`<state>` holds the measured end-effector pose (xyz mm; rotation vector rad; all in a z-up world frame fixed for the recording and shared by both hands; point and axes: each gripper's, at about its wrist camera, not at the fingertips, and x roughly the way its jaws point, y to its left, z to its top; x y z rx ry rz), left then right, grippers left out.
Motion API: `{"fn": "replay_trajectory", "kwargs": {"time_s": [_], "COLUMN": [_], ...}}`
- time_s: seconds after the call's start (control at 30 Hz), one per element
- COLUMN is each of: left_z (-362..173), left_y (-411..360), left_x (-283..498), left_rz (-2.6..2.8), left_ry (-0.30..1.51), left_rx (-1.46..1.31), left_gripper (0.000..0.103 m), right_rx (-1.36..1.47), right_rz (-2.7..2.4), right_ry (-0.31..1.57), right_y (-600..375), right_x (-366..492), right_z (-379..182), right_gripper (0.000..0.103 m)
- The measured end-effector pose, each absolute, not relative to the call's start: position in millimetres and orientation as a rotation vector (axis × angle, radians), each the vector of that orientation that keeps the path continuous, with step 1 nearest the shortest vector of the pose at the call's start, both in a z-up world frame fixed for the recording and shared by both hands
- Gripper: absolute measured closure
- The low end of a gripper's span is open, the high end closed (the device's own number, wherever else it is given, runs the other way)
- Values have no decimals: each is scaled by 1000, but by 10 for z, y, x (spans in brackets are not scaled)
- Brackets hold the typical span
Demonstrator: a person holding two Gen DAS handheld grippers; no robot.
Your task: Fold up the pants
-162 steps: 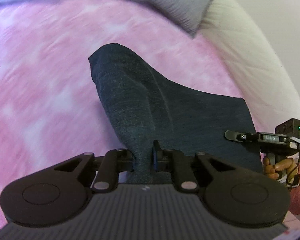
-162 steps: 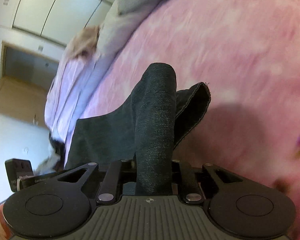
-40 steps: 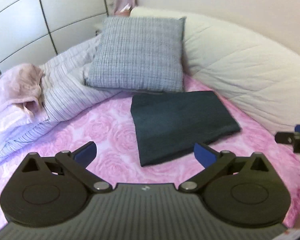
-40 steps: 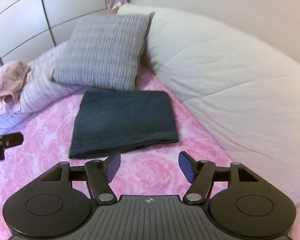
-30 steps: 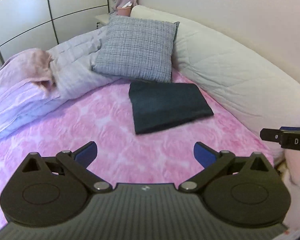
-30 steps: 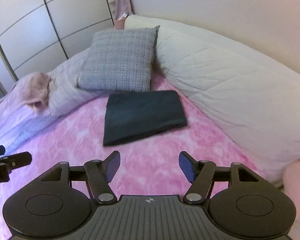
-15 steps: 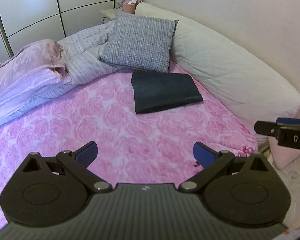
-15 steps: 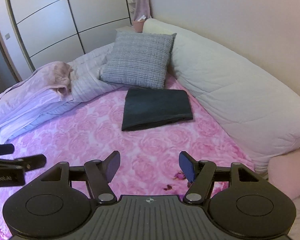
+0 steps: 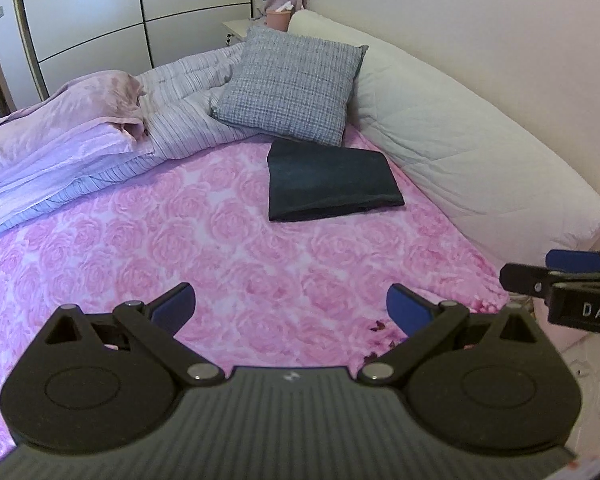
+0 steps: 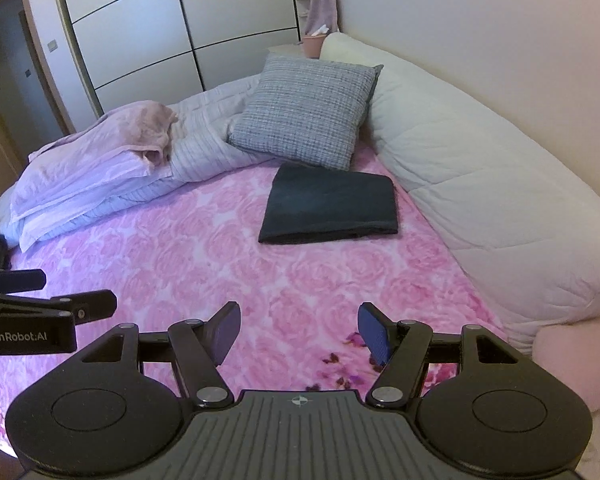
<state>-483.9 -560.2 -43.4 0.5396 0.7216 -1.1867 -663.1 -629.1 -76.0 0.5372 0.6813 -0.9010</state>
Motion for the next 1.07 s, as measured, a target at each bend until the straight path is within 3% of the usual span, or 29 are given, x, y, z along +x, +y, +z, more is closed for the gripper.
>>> {"fn": "replay_trajectory", "kwargs": {"time_s": [1.07], "left_z": [-367], "left_y": [-5708], "left_x": [-5226], "left_rz": [-1197], "left_ry": [700], "left_rx": [545], "left_gripper": [3], "right_rx": [532], "right_rz": [-869], "right_ry": [679], "right_y": [-6404], "right_x": [-6931], "right_z": [-696], "right_gripper": [41]}}
